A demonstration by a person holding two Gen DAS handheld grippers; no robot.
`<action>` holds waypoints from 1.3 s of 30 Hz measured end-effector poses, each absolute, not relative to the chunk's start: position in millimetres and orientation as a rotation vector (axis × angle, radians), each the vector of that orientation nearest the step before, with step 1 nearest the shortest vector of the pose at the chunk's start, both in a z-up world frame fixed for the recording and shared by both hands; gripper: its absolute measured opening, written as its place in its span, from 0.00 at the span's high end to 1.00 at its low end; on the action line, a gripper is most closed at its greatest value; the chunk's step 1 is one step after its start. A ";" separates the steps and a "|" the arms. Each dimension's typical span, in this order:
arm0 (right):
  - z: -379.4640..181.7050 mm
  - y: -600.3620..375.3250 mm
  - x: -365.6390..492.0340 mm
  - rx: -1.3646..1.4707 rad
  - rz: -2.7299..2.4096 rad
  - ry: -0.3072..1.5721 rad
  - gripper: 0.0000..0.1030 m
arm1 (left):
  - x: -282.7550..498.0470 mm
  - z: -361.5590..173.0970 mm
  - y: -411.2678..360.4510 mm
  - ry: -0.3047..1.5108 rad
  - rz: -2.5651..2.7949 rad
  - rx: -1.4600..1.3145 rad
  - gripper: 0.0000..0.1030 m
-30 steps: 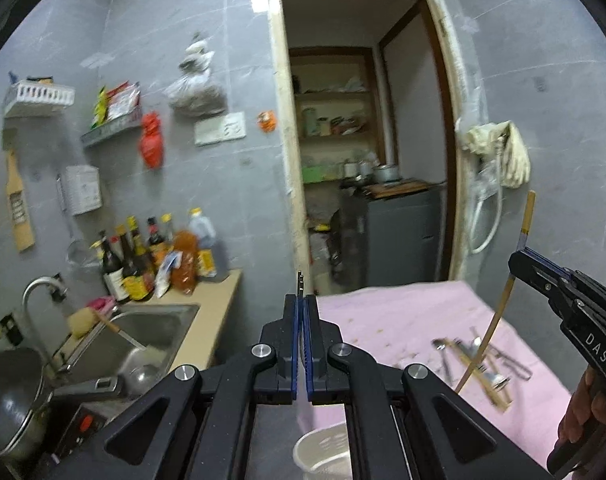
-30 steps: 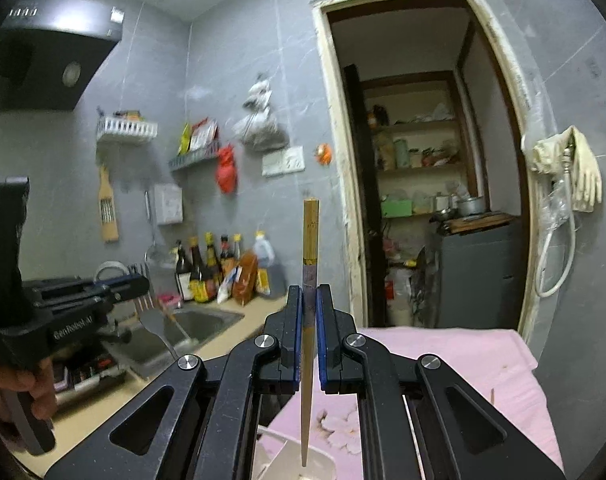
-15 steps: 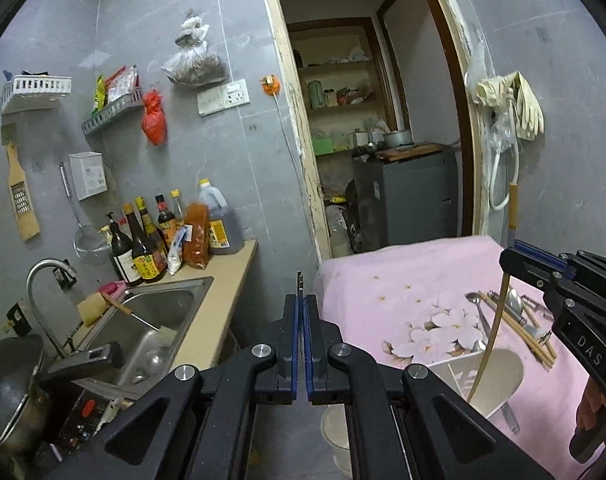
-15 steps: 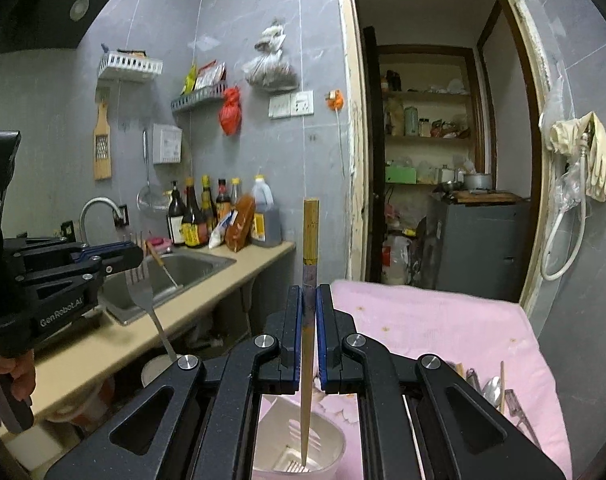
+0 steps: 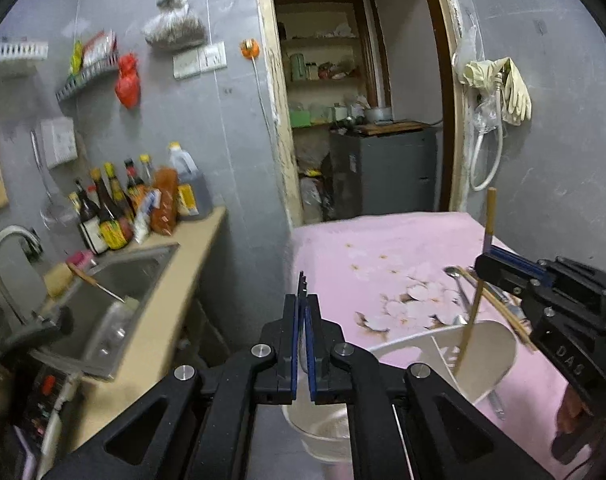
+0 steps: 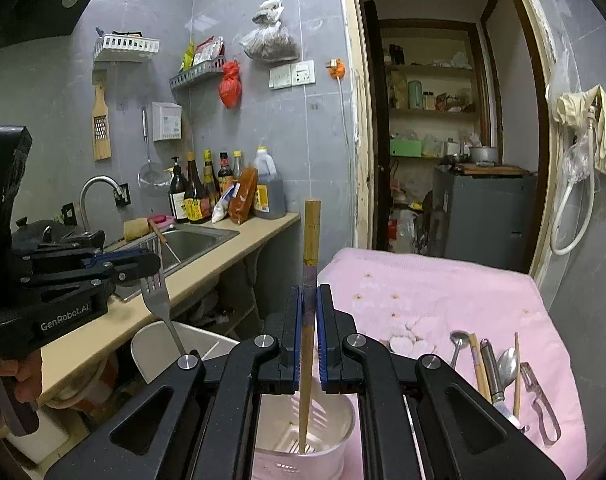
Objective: Organize utensils
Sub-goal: 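Open the right tool to drop the chopstick while the left tool drops the fork into the caddy, then move both tools back to the remaining utensils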
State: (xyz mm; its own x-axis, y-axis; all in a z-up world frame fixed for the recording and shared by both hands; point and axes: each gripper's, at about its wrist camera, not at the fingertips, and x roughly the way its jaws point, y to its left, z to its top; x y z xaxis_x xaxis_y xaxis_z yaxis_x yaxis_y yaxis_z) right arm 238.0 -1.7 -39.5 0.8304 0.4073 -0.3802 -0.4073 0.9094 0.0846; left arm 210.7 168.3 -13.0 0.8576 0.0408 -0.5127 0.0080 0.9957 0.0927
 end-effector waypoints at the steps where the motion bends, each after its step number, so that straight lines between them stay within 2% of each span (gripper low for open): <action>1: -40.9 -2.7 238.5 0.003 0.432 0.412 0.93 | 212.1 -15.1 169.1 0.550 0.013 0.082 0.94; 3: -42.5 -4.2 239.3 0.008 0.429 0.420 0.91 | 213.5 -19.6 171.3 0.567 0.010 0.059 0.93; 6: -44.3 -6.7 239.1 0.016 0.428 0.431 0.79 | 214.7 -23.3 176.5 0.589 -0.008 0.006 0.93; 8: -45.7 -9.1 238.0 0.023 0.428 0.434 0.76 | 213.9 -23.7 178.5 0.588 -0.025 -0.022 0.92; 11: -45.2 -11.7 236.5 0.033 0.421 0.437 0.76 | 213.2 -23.9 179.9 0.586 -0.035 -0.035 0.84; 13: -43.7 -13.9 235.1 0.039 0.414 0.433 0.72 | 211.6 -22.4 180.4 0.577 -0.037 -0.050 0.74; 26: -39.2 -36.0 224.9 0.064 0.355 0.428 0.56 | 201.4 -19.5 178.9 0.540 -0.044 -0.111 0.58; 32: -35.7 -50.1 217.2 0.079 0.311 0.411 0.41 | 196.4 -16.1 175.8 0.523 -0.039 -0.104 0.51; 34: -31.9 -56.5 213.5 0.086 0.292 0.396 0.34 | 193.9 -13.5 173.1 0.509 -0.035 -0.103 0.43; 39: -18.9 -77.4 202.5 0.094 0.232 0.349 0.23 | 188.5 -4.8 161.8 0.467 -0.033 -0.096 0.32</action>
State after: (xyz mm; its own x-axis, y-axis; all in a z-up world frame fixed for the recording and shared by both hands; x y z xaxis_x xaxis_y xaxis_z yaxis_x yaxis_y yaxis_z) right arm 202.5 -77.4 -18.9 0.9136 0.2407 -0.3278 -0.2083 0.9692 0.1311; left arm 188.5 161.8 -4.8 0.8923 -0.0540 -0.4483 0.0101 0.9949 -0.0999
